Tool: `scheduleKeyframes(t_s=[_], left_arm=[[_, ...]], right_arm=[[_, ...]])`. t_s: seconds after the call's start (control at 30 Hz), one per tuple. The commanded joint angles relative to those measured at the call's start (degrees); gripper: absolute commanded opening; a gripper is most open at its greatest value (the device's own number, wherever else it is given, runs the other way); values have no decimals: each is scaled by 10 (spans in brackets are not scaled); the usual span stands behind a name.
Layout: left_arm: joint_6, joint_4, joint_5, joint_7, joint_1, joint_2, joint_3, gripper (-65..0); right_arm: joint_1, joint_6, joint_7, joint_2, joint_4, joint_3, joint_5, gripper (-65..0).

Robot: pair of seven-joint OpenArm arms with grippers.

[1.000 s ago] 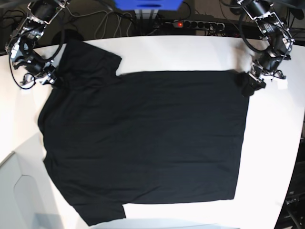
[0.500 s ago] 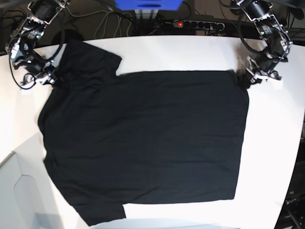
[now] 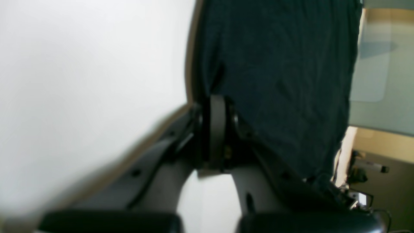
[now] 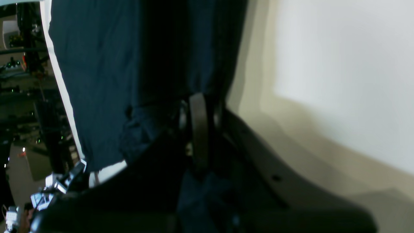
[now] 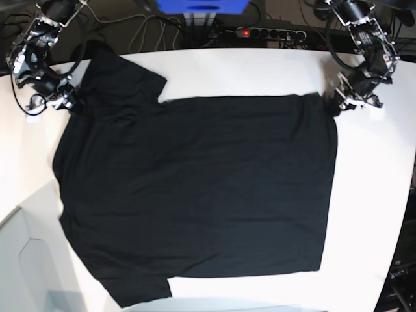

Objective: Fold the T-shirt properly
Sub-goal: 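Lift both held corners and pull the shirt edge toward the robot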

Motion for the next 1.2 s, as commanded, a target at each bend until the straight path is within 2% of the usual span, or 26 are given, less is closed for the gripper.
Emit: scheduleKeyframes(t_s=[0.0, 0.17, 0.33, 0.5, 0.67, 0.87, 1.03, 1.17], left_arm=[[5, 2, 7, 8, 13, -11, -3, -649], [5, 48, 7, 7, 47, -11, -4, -649], [5, 113, 7, 7, 76, -10, -5, -649], [5, 124, 7, 7, 85, -10, -5, -649], [7, 125, 7, 7, 85, -10, -5, -649], [5, 124, 9, 7, 102, -10, -4, -649], [4, 148, 46, 5, 117, -1, -5, -649], [4, 201, 53, -37, 157, 14, 1, -649]], right_arm=[[-7, 5, -5, 10, 7, 2, -2, -650], [-24, 5, -5, 26, 7, 7, -2, -650], [-33, 5, -9, 31, 7, 43, -2, -650], [-45, 5, -9, 39, 7, 59, -2, -650], [-75, 5, -4, 37, 43, 59, -1, -650], [-102, 5, -9, 25, 95, 111, -1, -650], [-118, 5, -8, 26, 96, 117, -1, -650], [-131, 5, -8, 26, 96, 117, -1, -650]])
